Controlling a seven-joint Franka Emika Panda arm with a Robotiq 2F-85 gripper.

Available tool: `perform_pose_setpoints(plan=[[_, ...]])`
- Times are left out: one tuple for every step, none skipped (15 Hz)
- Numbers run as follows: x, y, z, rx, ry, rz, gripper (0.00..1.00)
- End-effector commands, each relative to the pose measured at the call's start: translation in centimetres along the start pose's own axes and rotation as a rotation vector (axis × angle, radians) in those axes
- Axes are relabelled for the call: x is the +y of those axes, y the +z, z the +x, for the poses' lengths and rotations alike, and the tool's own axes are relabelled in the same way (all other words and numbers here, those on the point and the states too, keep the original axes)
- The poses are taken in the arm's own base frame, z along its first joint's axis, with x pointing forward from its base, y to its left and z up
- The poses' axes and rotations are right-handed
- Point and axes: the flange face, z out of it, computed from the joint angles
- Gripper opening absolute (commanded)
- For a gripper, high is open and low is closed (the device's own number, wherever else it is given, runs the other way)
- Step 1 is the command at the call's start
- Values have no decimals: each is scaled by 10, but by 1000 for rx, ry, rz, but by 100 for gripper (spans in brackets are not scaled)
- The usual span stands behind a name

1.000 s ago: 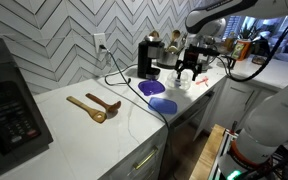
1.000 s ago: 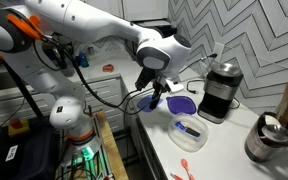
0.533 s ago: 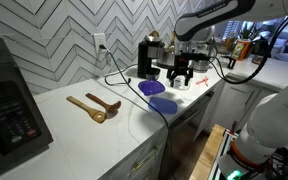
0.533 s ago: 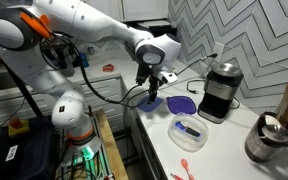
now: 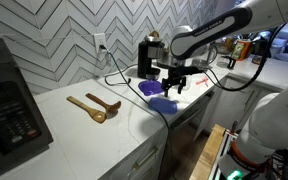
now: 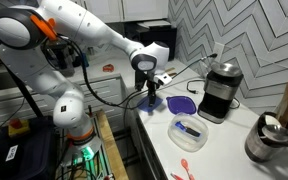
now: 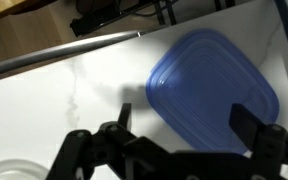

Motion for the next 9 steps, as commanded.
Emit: perform_pose_setpoints(plan=[[4, 20, -12, 37, -40, -34, 100], [6, 25, -13, 42, -44, -43, 100], [7, 30, -14, 51, -49, -51, 100], [9, 34, -14, 57, -46, -54, 100], [10, 39, -15, 59, -49, -55, 100], [11, 43, -15, 61, -47, -56, 100], [13, 48, -16, 56, -43, -59, 100], [16, 51, -16, 50, -35, -64, 100], [20, 54, -17, 43, -27, -69, 100]])
